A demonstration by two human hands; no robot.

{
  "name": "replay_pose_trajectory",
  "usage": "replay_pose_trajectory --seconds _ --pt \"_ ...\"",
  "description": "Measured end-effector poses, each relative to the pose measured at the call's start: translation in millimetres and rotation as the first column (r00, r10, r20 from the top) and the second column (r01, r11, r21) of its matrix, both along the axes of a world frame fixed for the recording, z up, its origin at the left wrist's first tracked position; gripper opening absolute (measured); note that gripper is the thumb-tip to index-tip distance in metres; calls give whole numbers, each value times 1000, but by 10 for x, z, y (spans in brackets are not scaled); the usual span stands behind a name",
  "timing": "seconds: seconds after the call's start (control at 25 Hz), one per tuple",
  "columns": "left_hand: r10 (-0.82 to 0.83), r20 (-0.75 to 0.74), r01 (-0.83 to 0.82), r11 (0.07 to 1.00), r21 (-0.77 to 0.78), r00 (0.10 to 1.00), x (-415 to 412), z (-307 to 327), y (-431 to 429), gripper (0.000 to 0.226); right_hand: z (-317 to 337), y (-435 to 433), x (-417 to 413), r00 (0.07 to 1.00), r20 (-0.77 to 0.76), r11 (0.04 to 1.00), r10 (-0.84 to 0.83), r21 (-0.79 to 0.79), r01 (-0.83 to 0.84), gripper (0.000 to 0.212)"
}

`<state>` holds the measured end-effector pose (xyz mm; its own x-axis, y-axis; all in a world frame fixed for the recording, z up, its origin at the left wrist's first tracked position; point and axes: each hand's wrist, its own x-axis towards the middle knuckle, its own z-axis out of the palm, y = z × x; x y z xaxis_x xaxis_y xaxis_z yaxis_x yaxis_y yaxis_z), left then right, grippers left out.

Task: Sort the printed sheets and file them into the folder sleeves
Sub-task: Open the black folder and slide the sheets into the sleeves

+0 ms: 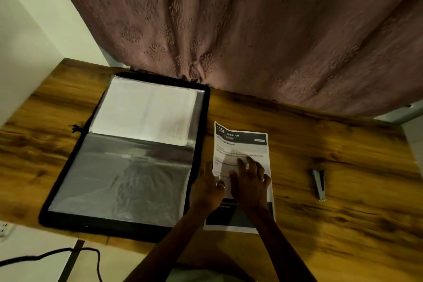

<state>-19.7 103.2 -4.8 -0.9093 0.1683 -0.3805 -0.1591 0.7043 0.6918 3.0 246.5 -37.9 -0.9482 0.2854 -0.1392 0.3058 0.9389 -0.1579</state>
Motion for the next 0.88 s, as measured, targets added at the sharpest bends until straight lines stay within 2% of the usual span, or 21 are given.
replay_pose_trajectory --seconds 0.12,0.2,0.32,0.44,0.52,0.56,0.64,0.72,0.8,0.88 --pt "-108 -68 108 994 -3 992 153 124 -74 82 84 12 -12 998 -54 996 -20 -82 16 57" --pt "-203 -99 193 976 -99 974 19 236 -144 77 226 54 -46 980 -197 995 11 -95 -31 60" --pt "-383 -78 360 909 -210 920 -333 476 -187 68 611 81 -134 901 -347 964 259 37 -263 76" --pt "-491 -97 449 848 -281 866 -647 663 -183 57 843 78 -260 824 -296 875 482 204 -439 79" --pt "-541 -148 476 816 -328 828 -780 715 -174 47 838 90 -333 829 -236 853 507 274 -444 73" --pt "-568 -168 483 794 -369 806 -825 731 -185 42 826 99 -367 831 -226 847 508 303 -436 62" --pt "-570 -184 460 781 -422 800 -888 712 -235 35 827 144 -437 837 -255 854 483 346 -388 40" --pt "-511 -260 346 802 -486 819 -892 607 -345 41 849 214 -508 868 -233 875 439 332 -353 26" --pt "-402 -406 162 845 -509 821 -784 486 -454 55 807 331 -580 908 -152 910 391 215 -355 17" --pt "-226 -460 19 911 -412 859 -514 367 -507 65 718 468 -627 937 -82 941 338 48 -335 13"
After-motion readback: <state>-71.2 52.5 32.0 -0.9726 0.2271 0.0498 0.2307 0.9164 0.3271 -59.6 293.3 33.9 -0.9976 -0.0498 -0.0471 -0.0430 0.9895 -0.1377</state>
